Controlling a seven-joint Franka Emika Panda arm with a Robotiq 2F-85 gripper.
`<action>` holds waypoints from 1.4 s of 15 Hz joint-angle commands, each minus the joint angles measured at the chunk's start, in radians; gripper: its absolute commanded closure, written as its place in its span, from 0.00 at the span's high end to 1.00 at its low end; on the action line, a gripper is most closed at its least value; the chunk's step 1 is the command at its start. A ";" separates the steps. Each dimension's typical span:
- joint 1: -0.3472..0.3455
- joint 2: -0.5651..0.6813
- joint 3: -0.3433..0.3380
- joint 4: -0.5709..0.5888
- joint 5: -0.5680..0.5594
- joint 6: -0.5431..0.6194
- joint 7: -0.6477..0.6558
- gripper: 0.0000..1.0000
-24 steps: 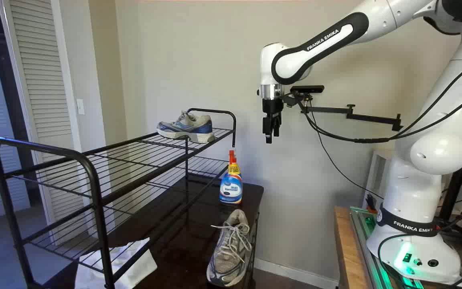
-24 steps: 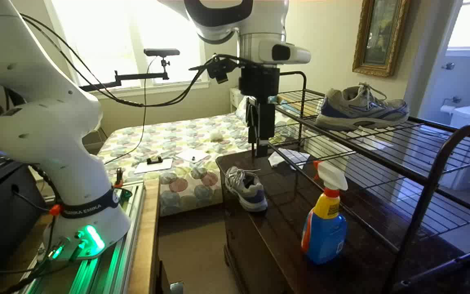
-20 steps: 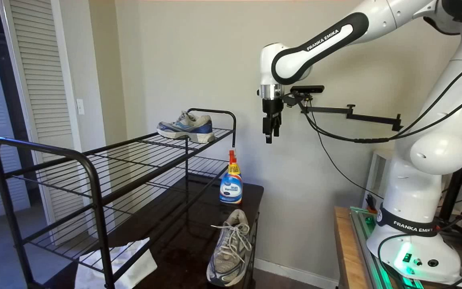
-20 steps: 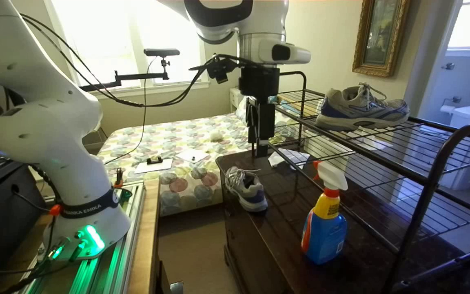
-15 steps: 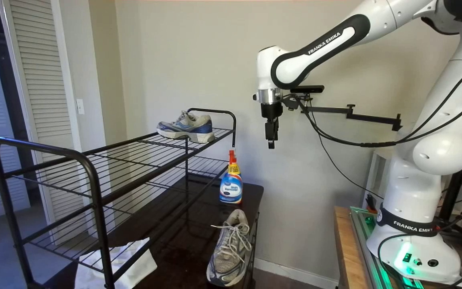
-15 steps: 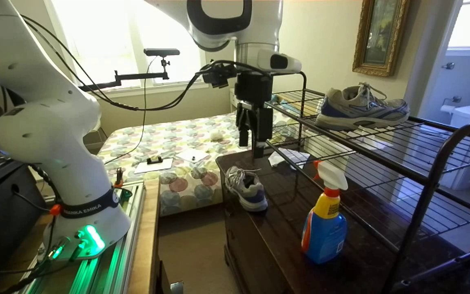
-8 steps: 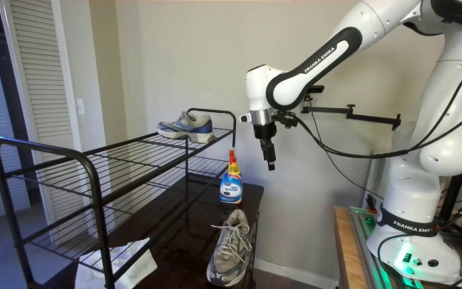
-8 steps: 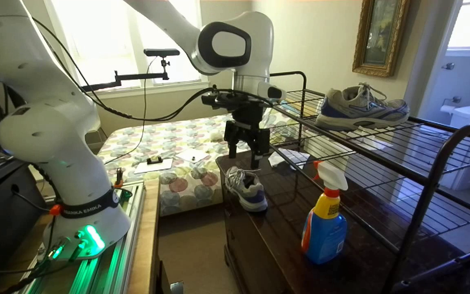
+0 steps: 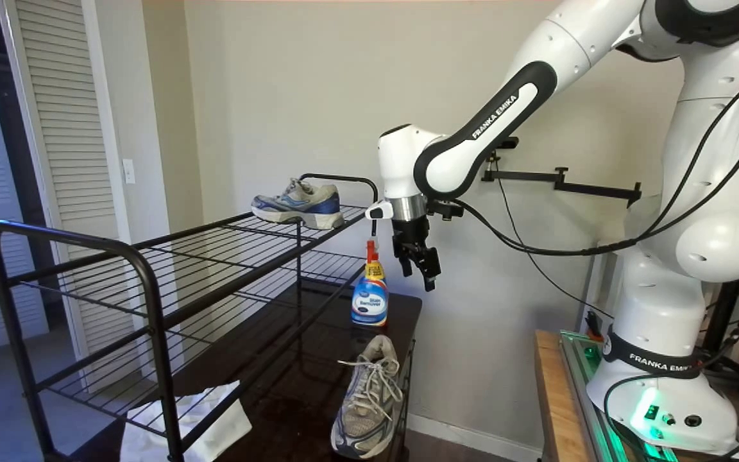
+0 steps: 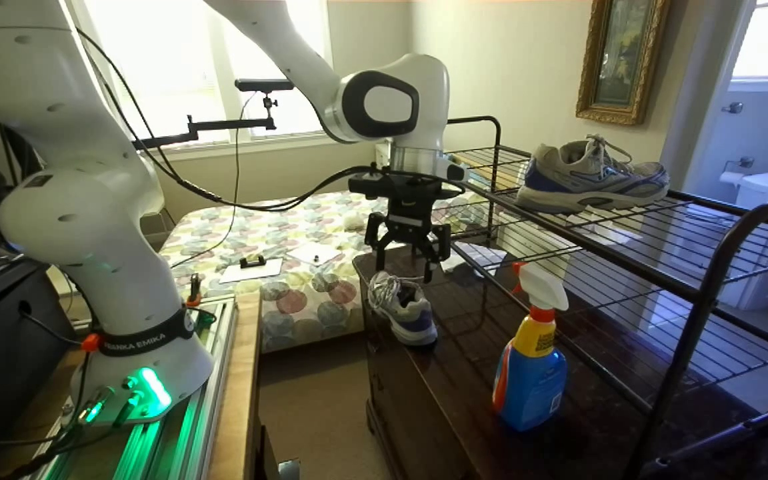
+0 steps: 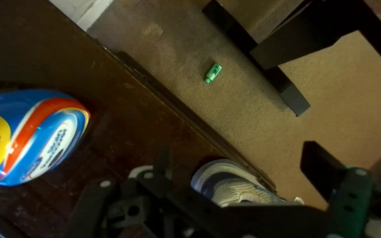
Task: Place the left sneaker on the topmost shelf of the rack.
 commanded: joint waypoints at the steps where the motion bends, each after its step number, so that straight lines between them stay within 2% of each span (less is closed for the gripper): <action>1: 0.002 0.006 0.013 0.002 0.000 -0.008 -0.030 1.00; 5: 0.012 0.019 0.029 0.003 -0.004 -0.019 -0.057 1.00; 6: 0.022 0.029 0.033 -0.001 0.027 -0.038 -0.193 1.00; 12: 0.029 0.018 0.048 -0.084 0.064 0.034 -0.495 1.00; 16: 0.043 0.043 0.063 -0.100 0.063 0.092 -0.674 1.00; 21: 0.079 0.151 0.119 -0.066 0.038 0.177 -0.827 1.00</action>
